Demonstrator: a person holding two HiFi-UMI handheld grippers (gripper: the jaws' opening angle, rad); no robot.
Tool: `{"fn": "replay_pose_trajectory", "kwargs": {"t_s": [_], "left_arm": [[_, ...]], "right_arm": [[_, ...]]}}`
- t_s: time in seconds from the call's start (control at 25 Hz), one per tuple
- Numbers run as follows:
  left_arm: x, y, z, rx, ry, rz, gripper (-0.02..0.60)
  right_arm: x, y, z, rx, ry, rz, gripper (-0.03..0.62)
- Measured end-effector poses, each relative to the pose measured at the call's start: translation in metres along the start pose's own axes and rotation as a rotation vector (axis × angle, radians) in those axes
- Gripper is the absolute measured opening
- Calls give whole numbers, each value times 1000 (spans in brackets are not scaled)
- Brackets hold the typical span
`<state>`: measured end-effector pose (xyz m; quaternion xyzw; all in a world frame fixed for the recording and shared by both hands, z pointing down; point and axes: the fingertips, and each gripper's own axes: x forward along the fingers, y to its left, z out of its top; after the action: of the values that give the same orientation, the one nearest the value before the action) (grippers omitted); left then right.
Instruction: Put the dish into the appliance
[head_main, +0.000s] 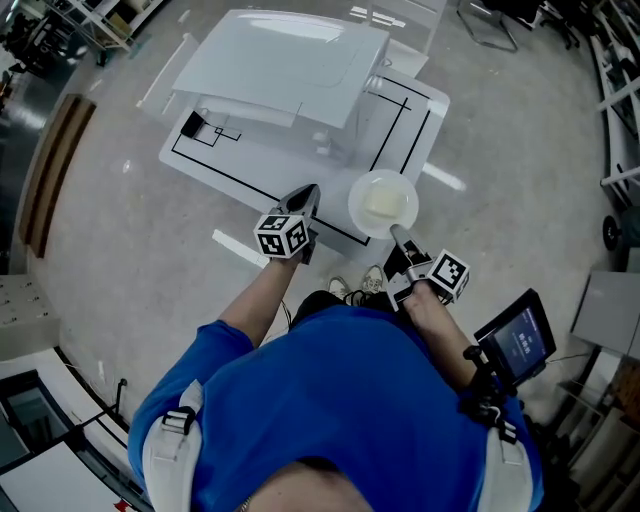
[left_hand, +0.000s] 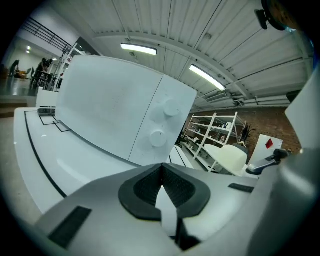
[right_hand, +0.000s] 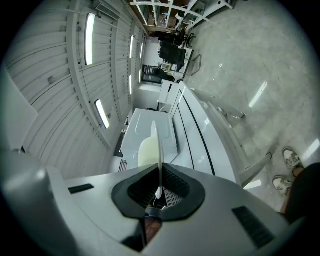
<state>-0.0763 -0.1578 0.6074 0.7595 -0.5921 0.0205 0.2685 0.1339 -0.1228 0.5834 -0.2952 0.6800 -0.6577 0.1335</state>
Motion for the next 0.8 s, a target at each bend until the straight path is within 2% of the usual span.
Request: {"fn": "replay_pose_trajectory", "kwargs": {"t_s": [0.44, 0.52, 0.64, 0.8], "left_arm": [[54, 23, -8, 18, 76, 47, 6], [60, 29, -10, 24, 97, 74, 13], [68, 38, -10, 3, 111, 109, 77], [81, 44, -9, -51, 130, 138, 77]], "right_arm": [[0, -10, 24, 18, -15, -32, 11], [1, -12, 28, 13, -20, -33, 11], [2, -9, 35, -2, -25, -36, 11], [4, -10, 43, 4, -37, -31, 11]]}}
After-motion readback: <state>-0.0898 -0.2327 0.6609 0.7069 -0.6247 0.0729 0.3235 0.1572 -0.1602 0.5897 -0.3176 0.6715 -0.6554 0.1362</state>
